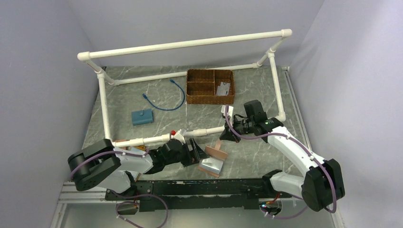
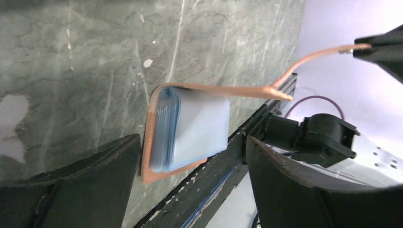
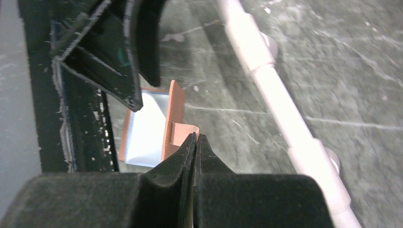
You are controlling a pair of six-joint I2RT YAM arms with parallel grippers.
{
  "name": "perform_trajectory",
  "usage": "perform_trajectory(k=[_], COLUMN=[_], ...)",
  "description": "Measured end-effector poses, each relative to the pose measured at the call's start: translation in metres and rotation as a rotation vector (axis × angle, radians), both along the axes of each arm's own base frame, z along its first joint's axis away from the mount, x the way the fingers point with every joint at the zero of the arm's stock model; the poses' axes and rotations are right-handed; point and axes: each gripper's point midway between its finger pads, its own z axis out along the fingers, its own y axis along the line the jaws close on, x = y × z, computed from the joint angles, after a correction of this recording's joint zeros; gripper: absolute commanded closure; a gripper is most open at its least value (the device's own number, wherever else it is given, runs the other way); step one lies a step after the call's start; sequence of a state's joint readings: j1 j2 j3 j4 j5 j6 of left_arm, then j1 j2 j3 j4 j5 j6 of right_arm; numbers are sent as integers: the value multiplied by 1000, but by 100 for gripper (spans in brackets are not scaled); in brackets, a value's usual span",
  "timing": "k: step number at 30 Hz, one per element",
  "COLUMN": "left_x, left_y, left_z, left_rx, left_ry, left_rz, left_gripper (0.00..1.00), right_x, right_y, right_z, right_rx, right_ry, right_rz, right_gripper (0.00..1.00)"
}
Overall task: Take the credit cards out of the card holder
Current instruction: Open the card holder at the center of the board.
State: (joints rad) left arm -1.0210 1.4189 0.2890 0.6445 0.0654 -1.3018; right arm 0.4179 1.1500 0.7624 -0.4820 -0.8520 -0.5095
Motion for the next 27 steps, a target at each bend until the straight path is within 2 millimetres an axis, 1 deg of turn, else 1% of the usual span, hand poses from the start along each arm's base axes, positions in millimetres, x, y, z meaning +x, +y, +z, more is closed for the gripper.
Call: perform_trajectory(k=[5, 9, 12, 15, 19, 21, 22, 26, 27], left_x=[3, 6, 3, 1, 1, 1, 2, 2, 1], left_y=[10, 21, 31, 36, 34, 30, 28, 18, 15], left_z=[3, 8, 11, 17, 22, 24, 25, 26, 26], left_rx=[109, 204, 252, 267, 271, 267, 265, 243, 234], left_ry=[-21, -84, -133, -181, -220, -227, -230, -232, -232], left_rz=[5, -16, -50, -82, -115, -131, -137, -166, -176], left_gripper=[17, 20, 21, 24, 26, 27, 28, 39, 44], right_x=[19, 28, 27, 23, 22, 20, 19, 14, 13], right_y=[-13, -23, -35, -48, -57, -61, -62, -68, -69], right_z=[-12, -27, -50, -68, -75, -79, -80, -85, -84], right_rx=[-74, -151, -254, -353, -437, -476, -488, -520, -520], right_ry=[-29, -41, -24, -7, -43, -56, -58, -45, -39], right_rz=[-110, -146, -139, -130, -111, -104, -98, -97, -99], right_gripper=[100, 100, 100, 100, 100, 100, 97, 75, 73])
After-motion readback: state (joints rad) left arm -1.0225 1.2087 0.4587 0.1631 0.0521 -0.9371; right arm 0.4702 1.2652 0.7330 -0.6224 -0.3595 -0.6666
